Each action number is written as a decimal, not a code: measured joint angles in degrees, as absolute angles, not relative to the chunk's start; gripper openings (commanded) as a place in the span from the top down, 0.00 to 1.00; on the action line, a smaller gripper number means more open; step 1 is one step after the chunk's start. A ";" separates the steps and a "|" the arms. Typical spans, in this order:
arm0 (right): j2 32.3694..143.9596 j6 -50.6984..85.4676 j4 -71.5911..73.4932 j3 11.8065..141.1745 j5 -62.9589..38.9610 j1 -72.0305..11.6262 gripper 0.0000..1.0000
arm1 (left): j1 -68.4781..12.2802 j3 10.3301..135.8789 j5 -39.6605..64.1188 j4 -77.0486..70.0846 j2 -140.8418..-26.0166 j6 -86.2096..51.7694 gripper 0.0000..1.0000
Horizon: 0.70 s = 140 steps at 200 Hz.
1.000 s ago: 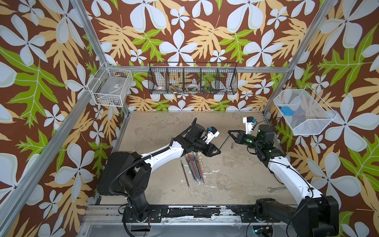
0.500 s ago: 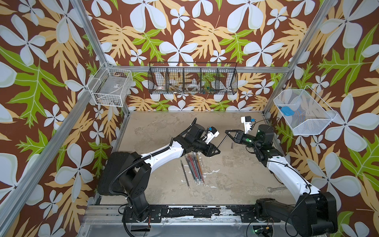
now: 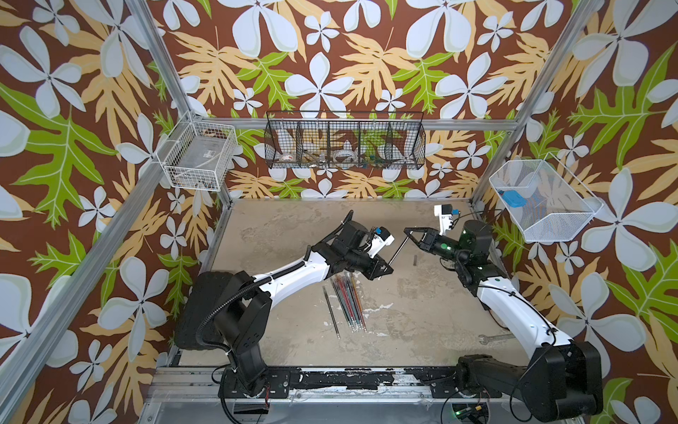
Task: Remove the protective cover of the pencils
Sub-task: Adjust the pencil.
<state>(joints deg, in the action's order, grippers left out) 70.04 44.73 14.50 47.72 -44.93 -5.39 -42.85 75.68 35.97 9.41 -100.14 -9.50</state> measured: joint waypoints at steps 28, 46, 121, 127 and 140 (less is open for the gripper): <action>67.92 40.77 10.11 48.10 -43.35 -4.47 0.43 | -42.85 76.62 33.80 11.92 -100.62 -8.82 1.00; 65.58 38.63 7.68 47.07 -43.03 -2.50 0.43 | -42.85 77.67 31.68 13.65 -101.01 -7.18 1.00; 57.60 36.45 2.44 39.51 -42.54 0.01 0.47 | -43.94 74.15 25.23 20.60 -98.10 12.19 1.00; 57.28 36.47 2.46 39.00 -42.92 0.01 0.47 | -44.18 73.82 24.23 20.91 -97.80 13.56 1.00; 56.58 37.26 2.92 37.80 -43.94 0.01 0.48 | -44.71 73.28 21.67 21.85 -97.43 16.23 1.00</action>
